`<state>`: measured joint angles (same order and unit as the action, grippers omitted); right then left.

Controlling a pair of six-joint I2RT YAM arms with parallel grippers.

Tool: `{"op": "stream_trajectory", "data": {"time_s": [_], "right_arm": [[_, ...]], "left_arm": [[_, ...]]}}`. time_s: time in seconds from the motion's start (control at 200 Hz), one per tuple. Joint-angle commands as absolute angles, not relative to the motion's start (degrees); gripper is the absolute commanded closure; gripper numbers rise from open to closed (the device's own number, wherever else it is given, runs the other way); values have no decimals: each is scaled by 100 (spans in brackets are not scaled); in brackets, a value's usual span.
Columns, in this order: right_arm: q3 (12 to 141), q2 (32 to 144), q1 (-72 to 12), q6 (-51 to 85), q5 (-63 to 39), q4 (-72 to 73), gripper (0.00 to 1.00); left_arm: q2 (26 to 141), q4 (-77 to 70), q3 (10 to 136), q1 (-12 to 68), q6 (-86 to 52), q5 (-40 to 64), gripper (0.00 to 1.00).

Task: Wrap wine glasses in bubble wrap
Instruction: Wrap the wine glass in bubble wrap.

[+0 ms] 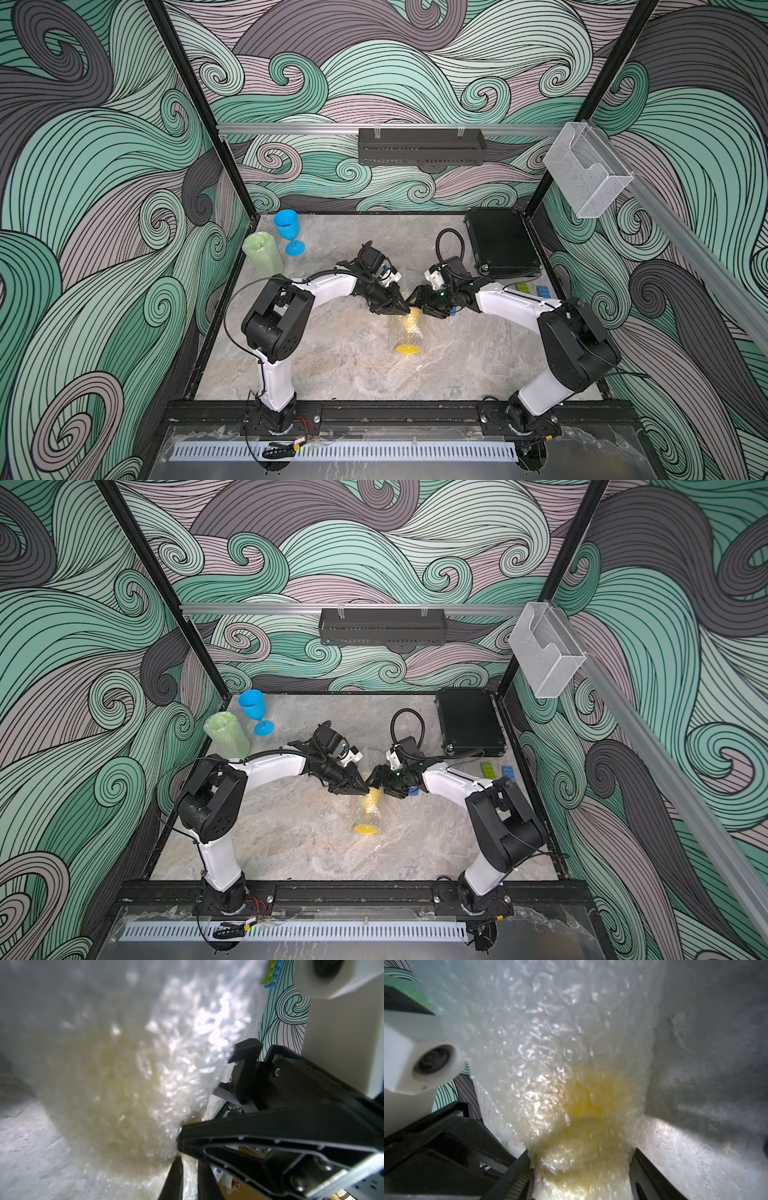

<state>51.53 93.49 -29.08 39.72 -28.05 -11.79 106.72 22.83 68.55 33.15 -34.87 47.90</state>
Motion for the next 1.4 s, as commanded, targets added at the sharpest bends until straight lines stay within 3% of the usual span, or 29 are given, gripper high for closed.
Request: {"op": "stream_trajectory", "data": {"time_s": [0.0, 0.35, 0.435, 0.55, 0.966, 1.396], "right_arm": [[5122, 9510, -2918, 3867, -2655, -1340, 33], [4957, 9417, -2830, 3867, -2739, -1259, 35], [4914, 9393, -2821, 3875, -2805, -1205, 35], [4805, 9365, -2817, 3943, -2908, -1051, 35], [4676, 9280, -2733, 3990, -3186, -821, 35], [4541, 9207, -2733, 4017, -3315, -672, 33]], "left_arm": [[10552, 2363, 6926, 3349, -3410, 4485, 75], [9360, 2706, 6614, 3192, -2716, 4003, 42], [9449, 2772, 6630, 3058, -2675, 3758, 33], [9907, 2929, 6929, 2962, -2701, 3627, 28], [11371, 3703, 8313, 2945, -2560, 4158, 27], [11880, 3836, 8237, 3066, -2485, 3686, 31]]}}
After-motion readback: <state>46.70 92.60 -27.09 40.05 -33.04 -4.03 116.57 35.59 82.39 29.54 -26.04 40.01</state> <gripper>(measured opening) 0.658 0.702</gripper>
